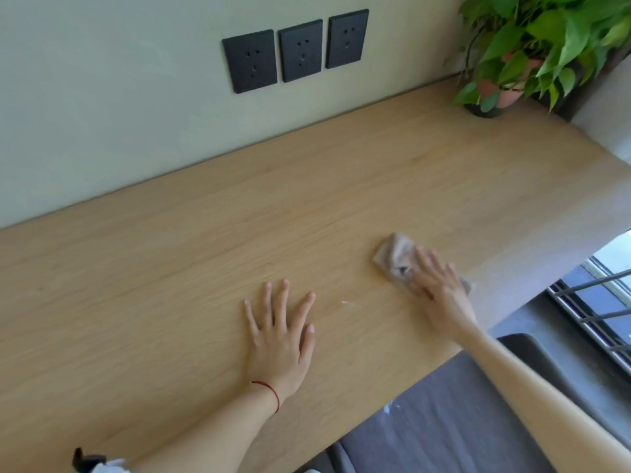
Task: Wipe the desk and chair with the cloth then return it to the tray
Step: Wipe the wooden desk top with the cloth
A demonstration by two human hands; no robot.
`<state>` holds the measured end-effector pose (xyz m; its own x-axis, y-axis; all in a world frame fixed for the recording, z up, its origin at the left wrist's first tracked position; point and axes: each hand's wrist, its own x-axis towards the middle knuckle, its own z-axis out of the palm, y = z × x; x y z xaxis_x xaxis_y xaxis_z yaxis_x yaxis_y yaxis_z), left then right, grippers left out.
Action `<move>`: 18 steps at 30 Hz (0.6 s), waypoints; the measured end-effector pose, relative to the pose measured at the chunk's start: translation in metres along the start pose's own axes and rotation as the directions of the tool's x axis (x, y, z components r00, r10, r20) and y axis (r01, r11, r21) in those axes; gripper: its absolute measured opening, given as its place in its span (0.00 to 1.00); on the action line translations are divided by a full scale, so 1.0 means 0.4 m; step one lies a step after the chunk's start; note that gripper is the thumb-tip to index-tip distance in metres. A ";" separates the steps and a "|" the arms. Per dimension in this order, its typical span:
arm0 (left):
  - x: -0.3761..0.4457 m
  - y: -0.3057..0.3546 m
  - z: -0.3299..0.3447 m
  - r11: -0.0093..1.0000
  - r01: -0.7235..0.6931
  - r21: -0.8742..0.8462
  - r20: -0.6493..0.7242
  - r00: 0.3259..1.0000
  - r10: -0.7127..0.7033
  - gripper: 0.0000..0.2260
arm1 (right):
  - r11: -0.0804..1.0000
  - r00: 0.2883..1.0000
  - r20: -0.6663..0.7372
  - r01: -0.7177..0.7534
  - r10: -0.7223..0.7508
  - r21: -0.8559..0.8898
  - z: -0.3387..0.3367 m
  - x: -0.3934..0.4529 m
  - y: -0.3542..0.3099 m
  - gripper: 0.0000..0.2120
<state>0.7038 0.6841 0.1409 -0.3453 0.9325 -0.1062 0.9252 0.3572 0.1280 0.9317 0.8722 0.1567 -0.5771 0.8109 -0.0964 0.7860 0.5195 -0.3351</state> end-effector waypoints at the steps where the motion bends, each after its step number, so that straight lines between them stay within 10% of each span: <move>1: 0.001 0.000 -0.001 1.000 0.001 -0.003 -0.002 1.000 -0.001 0.24 | 0.992 0.992 -0.025 -0.124 0.124 0.005 -0.018 0.049 0.033 0.23; 6: 0.003 0.003 -0.003 1.000 0.005 -0.007 -0.008 1.000 -0.005 0.24 | 0.925 0.924 -0.066 -0.378 0.376 -0.034 -0.028 0.262 0.018 0.22; 18: -0.001 0.004 -0.009 1.000 0.010 0.005 -0.007 1.000 -0.010 0.23 | 0.937 0.934 0.130 0.343 -0.333 -0.063 0.072 -0.146 -0.153 0.22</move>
<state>0.7048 0.6843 0.1448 -0.3558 0.9291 -0.1005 0.9224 0.3665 0.1220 0.9109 0.7853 0.1560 -0.8296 0.5493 -0.1002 0.5526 0.7820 -0.2883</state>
